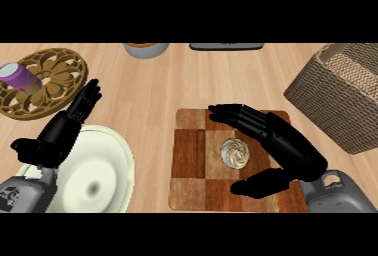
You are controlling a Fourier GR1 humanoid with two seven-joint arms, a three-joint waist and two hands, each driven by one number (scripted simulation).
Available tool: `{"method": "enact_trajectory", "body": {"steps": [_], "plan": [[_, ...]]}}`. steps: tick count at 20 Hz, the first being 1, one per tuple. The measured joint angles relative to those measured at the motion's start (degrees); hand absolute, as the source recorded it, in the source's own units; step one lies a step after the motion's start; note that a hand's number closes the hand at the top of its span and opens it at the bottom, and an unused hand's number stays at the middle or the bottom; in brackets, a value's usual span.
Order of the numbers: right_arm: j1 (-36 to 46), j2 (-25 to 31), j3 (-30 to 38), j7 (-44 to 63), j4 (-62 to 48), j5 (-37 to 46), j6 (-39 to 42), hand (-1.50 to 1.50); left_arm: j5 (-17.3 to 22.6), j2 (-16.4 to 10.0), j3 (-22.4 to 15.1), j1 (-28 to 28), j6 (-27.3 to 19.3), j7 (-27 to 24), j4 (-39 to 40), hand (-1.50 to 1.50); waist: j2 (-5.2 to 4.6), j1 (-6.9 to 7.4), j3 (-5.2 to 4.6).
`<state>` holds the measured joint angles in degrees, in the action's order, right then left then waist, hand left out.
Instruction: Pick the cupcake from the cutting board and place it in the basket
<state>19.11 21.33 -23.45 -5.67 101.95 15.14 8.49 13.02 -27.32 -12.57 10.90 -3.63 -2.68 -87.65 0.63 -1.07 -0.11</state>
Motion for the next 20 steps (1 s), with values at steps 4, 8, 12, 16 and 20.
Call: {"method": "enact_trajectory", "body": {"steps": [4,8,12,16,20], "plan": [[5.33,7.60,1.35,8.80,4.03,4.50,5.84,-1.50,-0.24,0.29,-0.20,-0.41,0.06,0.23,-0.39,0.00,0.06,0.16,-0.09],[9.46,14.13,1.87,16.34,6.98,1.54,17.56,-1.50,-0.92,0.68,-0.36,-0.41,-0.19,0.38,-0.76,0.00,-0.04,0.31,-0.09],[12.58,18.33,4.85,21.89,8.69,-6.22,28.57,-1.50,-0.80,0.67,0.41,-0.52,0.67,0.24,-1.03,0.00,-0.24,0.61,-0.04],[12.99,20.71,9.58,25.49,10.02,-13.21,36.13,-1.50,-1.50,1.09,1.18,-1.24,1.66,0.25,-1.49,0.00,-0.38,0.78,0.03],[11.93,20.98,13.86,27.79,11.17,-16.62,40.39,-1.50,-2.69,2.68,2.05,-0.42,2.23,1.22,-1.37,0.00,-0.48,0.86,0.06]]}}
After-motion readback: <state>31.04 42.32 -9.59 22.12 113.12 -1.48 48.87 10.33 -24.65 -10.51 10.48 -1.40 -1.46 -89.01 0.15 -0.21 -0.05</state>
